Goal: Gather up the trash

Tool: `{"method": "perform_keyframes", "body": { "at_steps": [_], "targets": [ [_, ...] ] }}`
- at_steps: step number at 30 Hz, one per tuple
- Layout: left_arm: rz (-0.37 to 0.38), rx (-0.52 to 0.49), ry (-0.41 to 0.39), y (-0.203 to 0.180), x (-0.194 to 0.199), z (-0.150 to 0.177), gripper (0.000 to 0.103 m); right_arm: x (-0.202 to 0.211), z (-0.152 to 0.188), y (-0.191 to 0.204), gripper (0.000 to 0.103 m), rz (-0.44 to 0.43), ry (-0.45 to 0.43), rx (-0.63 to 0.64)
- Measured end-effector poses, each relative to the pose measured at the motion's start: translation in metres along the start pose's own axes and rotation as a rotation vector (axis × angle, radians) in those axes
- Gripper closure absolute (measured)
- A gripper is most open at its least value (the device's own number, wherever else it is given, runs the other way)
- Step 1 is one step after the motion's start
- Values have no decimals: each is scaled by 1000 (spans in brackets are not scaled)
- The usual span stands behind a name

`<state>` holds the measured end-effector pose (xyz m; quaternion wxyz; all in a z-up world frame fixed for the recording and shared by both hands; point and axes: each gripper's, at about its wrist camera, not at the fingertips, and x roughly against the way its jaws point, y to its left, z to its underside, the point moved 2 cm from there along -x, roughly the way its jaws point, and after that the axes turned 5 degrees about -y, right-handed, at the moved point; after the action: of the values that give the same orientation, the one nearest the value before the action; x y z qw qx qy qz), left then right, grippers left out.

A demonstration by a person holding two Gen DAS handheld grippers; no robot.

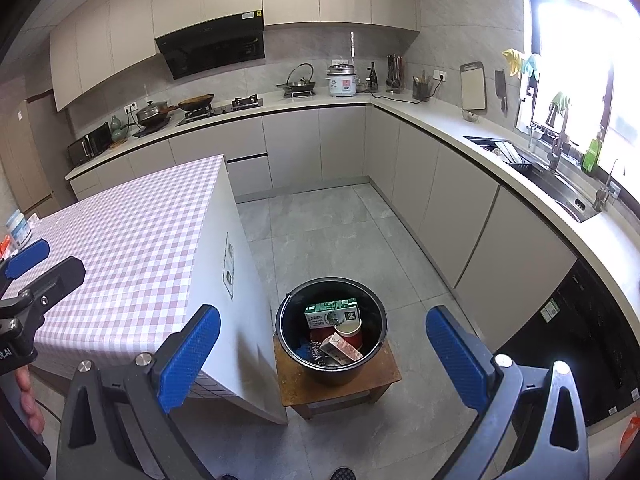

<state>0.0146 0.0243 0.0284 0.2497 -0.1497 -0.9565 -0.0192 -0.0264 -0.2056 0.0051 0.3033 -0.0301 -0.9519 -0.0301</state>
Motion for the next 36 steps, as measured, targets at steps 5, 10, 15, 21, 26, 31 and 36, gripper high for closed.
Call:
{"method": "perform_keyframes", "body": {
  "at_steps": [5, 10, 15, 21, 26, 31, 36],
  "targets": [
    [-5, 6, -9, 1, 4, -2, 0, 0, 1, 2, 0, -5, 0, 5],
    [-6, 14, -11, 4, 6, -2, 0, 1, 1, 4, 0, -4, 0, 9],
    [-8, 17, -13, 3, 8, -4, 0, 3, -1, 6, 0, -7, -5, 16],
    [-11, 10, -13, 2, 7, -6, 0, 5, -3, 8, 0, -14, -13, 17],
    [-13, 1, -7, 1, 4, -6, 0, 4, -3, 8, 0, -17, -12, 17],
    [-15, -7, -1, -2, 1, -4, 0, 2, -4, 8, 0, -20, -7, 20],
    [-15, -14, 14, -3, -4, -1, 0, -2, -4, 9, 0, -18, -2, 26]
  ]
}}
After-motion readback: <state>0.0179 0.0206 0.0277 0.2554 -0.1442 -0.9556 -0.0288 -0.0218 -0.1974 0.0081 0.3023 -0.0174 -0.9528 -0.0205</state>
